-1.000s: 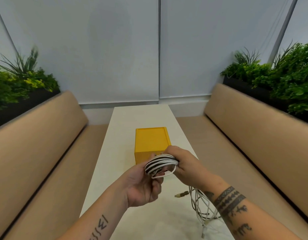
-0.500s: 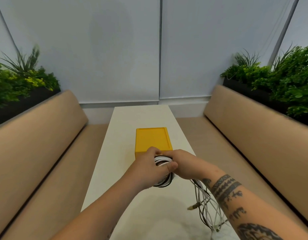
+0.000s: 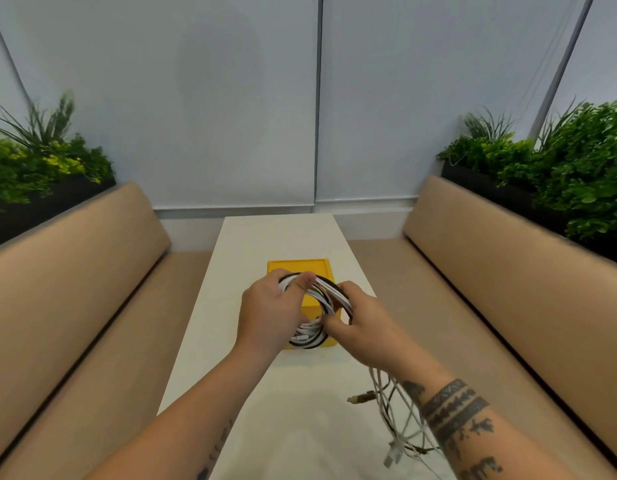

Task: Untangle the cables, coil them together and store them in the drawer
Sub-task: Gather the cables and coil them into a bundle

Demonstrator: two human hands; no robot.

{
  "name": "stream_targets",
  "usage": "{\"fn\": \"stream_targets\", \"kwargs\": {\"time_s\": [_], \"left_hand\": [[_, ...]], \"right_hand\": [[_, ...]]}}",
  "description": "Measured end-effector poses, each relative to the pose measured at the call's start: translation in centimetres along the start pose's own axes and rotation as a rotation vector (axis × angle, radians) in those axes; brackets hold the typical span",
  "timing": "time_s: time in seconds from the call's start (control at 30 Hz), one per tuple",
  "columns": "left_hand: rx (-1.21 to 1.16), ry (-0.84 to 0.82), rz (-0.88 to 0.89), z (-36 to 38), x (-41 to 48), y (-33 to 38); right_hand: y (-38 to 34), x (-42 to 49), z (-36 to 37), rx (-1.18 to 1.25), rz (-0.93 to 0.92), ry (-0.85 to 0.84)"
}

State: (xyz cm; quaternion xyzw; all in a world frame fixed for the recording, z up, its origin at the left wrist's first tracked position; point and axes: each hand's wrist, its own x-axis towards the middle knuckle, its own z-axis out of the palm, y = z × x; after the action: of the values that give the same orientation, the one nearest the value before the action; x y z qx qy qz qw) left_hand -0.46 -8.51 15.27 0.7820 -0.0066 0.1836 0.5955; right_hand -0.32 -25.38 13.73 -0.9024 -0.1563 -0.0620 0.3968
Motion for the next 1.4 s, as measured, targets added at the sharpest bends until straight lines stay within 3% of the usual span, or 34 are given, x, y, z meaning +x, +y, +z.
{"fn": "stream_targets", "kwargs": {"time_s": [0.1, 0.27, 0.47, 0.63, 0.73, 0.83, 1.03, 1.23, 1.33, 1.4], "left_hand": [[-0.076, 0.097, 0.005, 0.5, 0.1, 0.1], [-0.126, 0.174, 0.02, 1.8, -0.4, -0.5], [-0.27, 0.306, -0.078, 3.6, -2.2, 0.1], [-0.564, 0.309, -0.323, 4.8, -3.3, -0.7], [-0.714, 0.204, -0.396, 5.0, -3.7, -2.0], [-0.655, 0.044, -0.407, 4.3, -4.0, -3.2], [-0.721, -0.42, -0.452, 0.2, -2.3, -3.7], [-0.254, -0.869, -0.497, -2.6, 1.2, 0.8], [-0.06, -0.909, -0.559, -1.9, 2.2, 2.6], [0.119, -0.84, -0.532, -1.0, 2.1, 3.0]], "right_hand": [[-0.1, -0.8, 2.2, 0.026, 0.005, 0.199], [-0.1, -2.4, 5.0, 0.152, 0.162, 0.325], [-0.1, -2.0, 7.0, 0.638, 0.397, 0.289], [0.4, -0.5, 5.7, 0.77, 0.318, 0.28], [1.0, -0.3, 4.5, 0.755, 0.267, 0.27], [1.5, 0.0, 3.2, 0.684, 0.2, 0.26], [2.4, 1.0, 0.8, 0.466, 0.132, 0.143], [2.0, 1.2, 0.0, 0.274, 0.04, -0.022], [0.9, 1.2, -0.6, 0.168, 0.004, -0.127], [-0.2, 1.1, -1.1, 0.076, -0.018, -0.205]]}}
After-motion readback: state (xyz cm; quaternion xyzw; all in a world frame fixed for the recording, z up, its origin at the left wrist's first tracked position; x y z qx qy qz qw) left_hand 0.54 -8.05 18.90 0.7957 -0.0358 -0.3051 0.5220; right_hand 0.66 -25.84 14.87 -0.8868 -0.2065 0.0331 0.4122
